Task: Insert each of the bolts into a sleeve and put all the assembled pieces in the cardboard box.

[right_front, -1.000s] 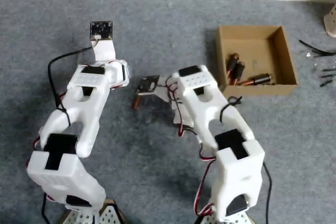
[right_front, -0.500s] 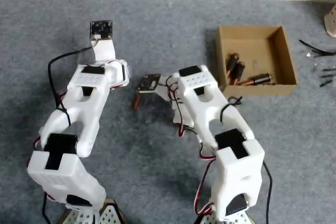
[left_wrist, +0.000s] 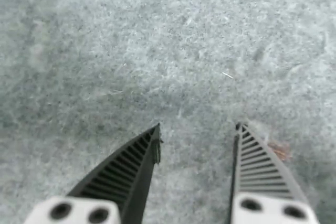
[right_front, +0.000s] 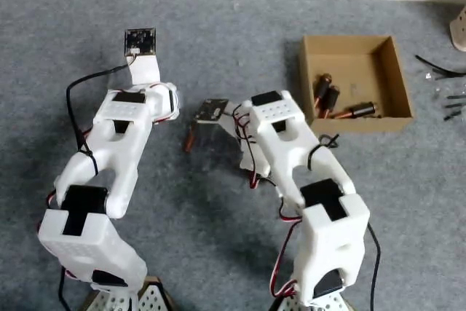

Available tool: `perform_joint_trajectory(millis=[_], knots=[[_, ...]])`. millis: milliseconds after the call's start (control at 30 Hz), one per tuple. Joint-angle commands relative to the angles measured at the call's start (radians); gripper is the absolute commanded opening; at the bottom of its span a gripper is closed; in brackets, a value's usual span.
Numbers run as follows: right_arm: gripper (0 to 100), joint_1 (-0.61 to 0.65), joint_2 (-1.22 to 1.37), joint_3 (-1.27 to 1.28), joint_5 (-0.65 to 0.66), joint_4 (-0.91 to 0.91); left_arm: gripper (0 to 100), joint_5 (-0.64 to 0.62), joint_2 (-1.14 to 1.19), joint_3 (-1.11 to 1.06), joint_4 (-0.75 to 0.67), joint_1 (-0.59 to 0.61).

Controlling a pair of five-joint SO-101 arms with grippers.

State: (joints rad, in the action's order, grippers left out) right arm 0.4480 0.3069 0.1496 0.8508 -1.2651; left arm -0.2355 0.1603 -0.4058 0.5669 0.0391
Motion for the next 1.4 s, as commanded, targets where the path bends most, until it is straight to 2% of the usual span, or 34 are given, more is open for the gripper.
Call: perform_joint_trajectory(millis=[0,200,333,500,733,833,1000,1067,1233,1367], knots=[[0.5,-0.016,-0.219,-0.039,-0.103,-0.005,21,-0.006,-0.045,0.004,-0.017,0.008],[0.5,-0.03,-0.464,-0.031,-0.269,0.027,21,-0.006,-0.045,0.004,-0.014,0.005],[0.5,-0.041,-0.602,0.097,-0.362,0.11,22,-0.006,-0.045,0.004,-0.012,0.004],[0.5,-0.039,-0.788,0.39,-0.448,0.321,22,-0.006,-0.047,0.004,-0.012,-0.025],[0.5,-0.068,-1.013,0.777,-0.539,0.65,21,-0.006,-0.047,0.004,-0.011,-0.17],[0.5,-0.105,-1.063,0.885,-0.54,0.753,22,-0.002,-0.056,-0.025,-0.009,-0.197],[0.5,-0.156,-1.084,1.017,-0.568,0.932,22,0.16,-0.045,-0.008,0.055,-0.208],[0.5,-0.165,-1.084,1.055,-0.606,0.989,22,0.18,-0.044,-0.004,0.063,-0.213],[0.5,-0.166,-1.084,1.084,-0.623,1.018,21,0.178,0.071,0.064,0.081,-0.213],[0.5,-0.166,-1.084,1.086,-0.621,1.018,21,0.18,0.234,0.249,0.226,-0.202]])
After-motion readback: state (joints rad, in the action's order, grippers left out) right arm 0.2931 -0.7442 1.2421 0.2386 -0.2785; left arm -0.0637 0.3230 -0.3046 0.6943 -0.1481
